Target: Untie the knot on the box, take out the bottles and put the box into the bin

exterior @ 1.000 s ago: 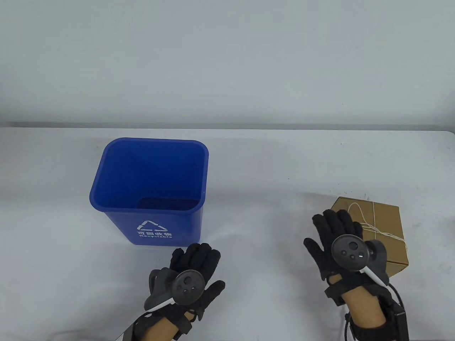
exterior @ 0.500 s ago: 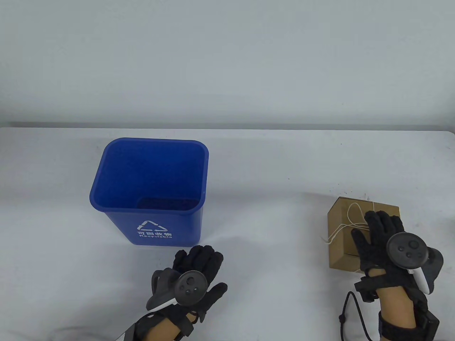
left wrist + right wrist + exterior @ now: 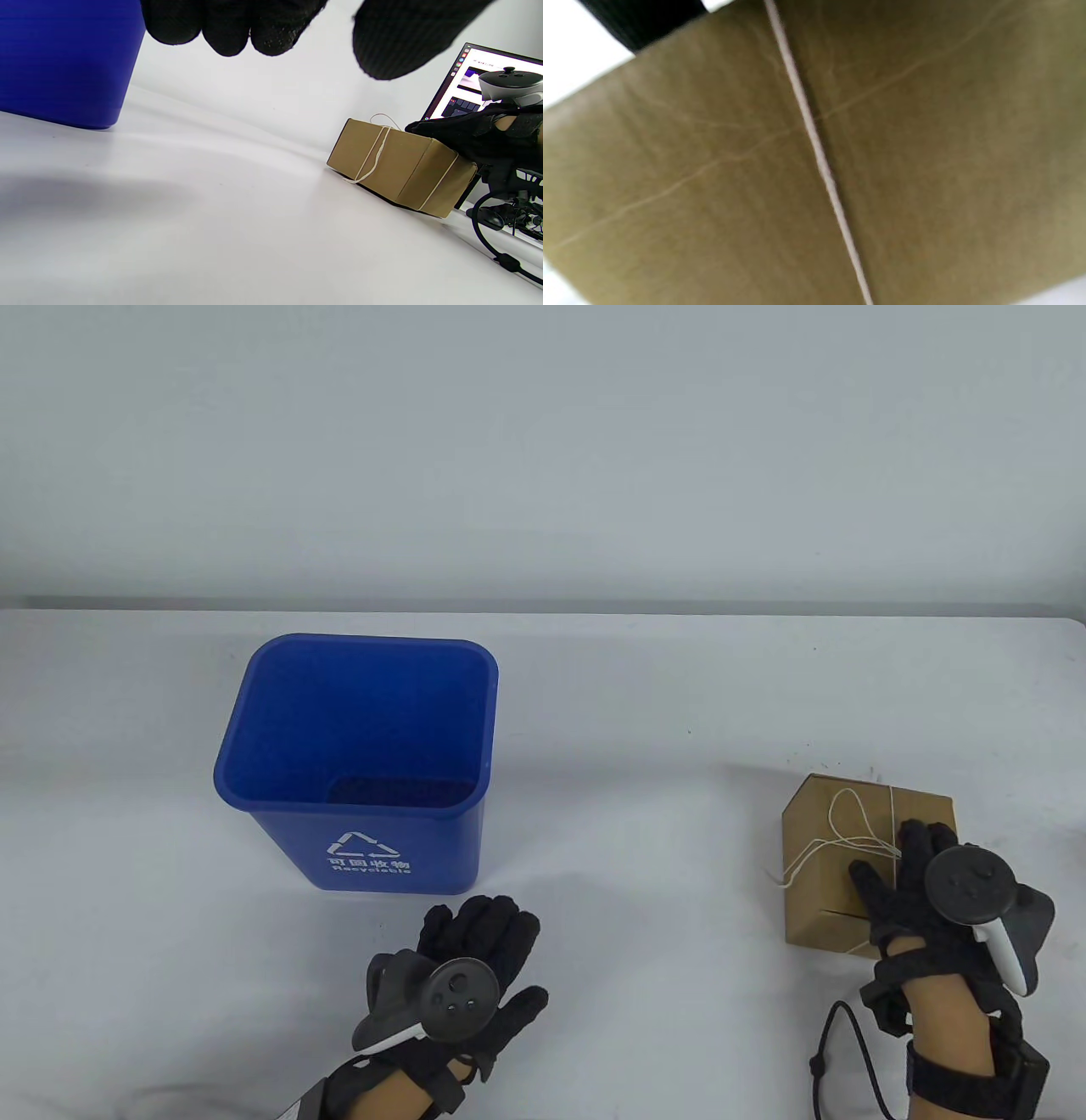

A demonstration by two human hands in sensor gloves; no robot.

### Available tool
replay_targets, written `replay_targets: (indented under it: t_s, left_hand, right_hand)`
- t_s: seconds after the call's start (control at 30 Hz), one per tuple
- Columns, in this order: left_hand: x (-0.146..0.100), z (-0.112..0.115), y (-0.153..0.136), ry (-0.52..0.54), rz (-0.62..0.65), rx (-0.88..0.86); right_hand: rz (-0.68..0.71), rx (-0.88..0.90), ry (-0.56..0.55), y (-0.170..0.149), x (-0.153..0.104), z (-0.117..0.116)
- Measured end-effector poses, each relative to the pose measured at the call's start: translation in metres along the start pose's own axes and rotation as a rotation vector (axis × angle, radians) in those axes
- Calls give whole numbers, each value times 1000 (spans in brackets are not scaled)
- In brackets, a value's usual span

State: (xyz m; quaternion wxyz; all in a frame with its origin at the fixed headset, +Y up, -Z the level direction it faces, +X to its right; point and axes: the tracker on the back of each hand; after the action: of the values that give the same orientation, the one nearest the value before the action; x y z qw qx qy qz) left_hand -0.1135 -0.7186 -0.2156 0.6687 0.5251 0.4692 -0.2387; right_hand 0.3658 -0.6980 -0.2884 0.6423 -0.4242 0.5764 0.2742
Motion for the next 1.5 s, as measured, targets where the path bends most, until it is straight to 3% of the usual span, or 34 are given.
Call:
replay_targets:
  t_s: [0.73,1.5]
  left_hand:
    - [-1,-2,1,20,-6,-3]
    - [0,-6,-2,35,-30,-8]
  right_hand:
    - [122,-86,47,51,-10,-32]
    - [355,-256,91,150,-59,-92]
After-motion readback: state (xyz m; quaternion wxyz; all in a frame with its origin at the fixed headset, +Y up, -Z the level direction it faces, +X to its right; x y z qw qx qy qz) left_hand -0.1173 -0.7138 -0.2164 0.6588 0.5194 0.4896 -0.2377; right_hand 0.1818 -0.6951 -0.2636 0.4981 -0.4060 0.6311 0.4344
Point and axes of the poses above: the tracker on the back of each hand, its own y axis roughly to the thumb side, its own x axis roughly from the wrist to the fingertips, z = x × y, and after that the axes turned 8 degrees about y, right-handed
